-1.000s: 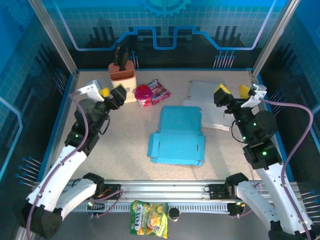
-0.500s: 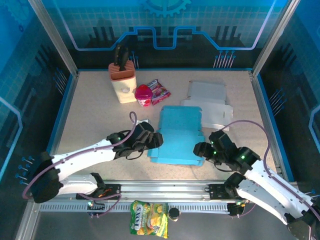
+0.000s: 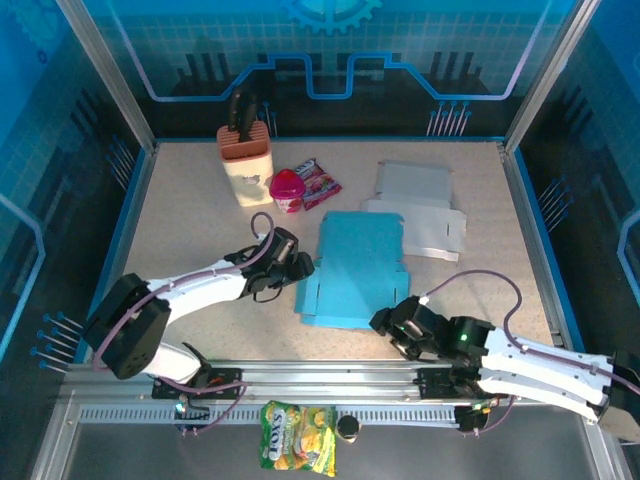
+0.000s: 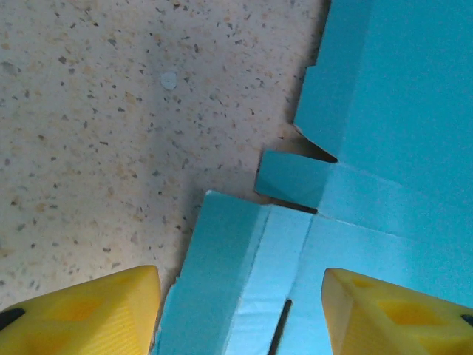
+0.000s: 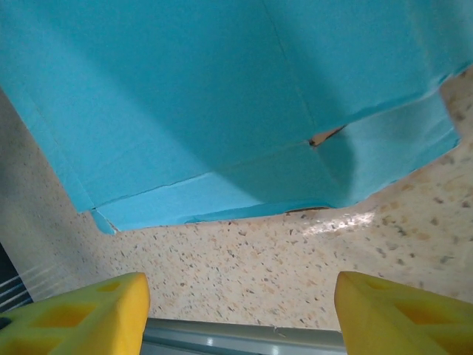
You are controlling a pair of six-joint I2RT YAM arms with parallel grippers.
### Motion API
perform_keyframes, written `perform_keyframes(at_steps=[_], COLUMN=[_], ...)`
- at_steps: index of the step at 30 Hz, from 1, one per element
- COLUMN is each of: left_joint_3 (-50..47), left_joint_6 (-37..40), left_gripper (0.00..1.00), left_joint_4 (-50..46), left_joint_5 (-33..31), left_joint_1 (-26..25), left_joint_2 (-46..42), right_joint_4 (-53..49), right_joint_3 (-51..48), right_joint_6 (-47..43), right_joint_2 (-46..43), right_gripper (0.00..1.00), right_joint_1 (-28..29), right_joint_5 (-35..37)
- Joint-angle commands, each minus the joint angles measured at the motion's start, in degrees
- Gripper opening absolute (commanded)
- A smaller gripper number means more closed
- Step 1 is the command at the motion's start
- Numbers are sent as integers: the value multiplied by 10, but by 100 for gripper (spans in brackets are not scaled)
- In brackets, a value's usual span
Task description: Fold the paper box
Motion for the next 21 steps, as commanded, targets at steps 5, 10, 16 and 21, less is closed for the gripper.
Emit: perform_keyframes(at_steps=[5,10,16,21], left_joint_3=[15,14,14,14], left_joint_6=[46,50,53,53], left_gripper=[60,60,60,59], left_joint_4=[44,57,68,77], left_joint_5=[46,49,56,64], left_joint_1=[11,13,13,14], left_joint_2=[56,73,90,102], right_joint_4=[98,150,162,205], right_joint_3=[-12,-40,-47,-63], right_joint_6=[103,117,95,57], right_joint_2=[56,73,70,70], right_gripper=[69,68,66,62], right_joint_1=[33,25,10,-29], right_joint_5=[66,81,107,102])
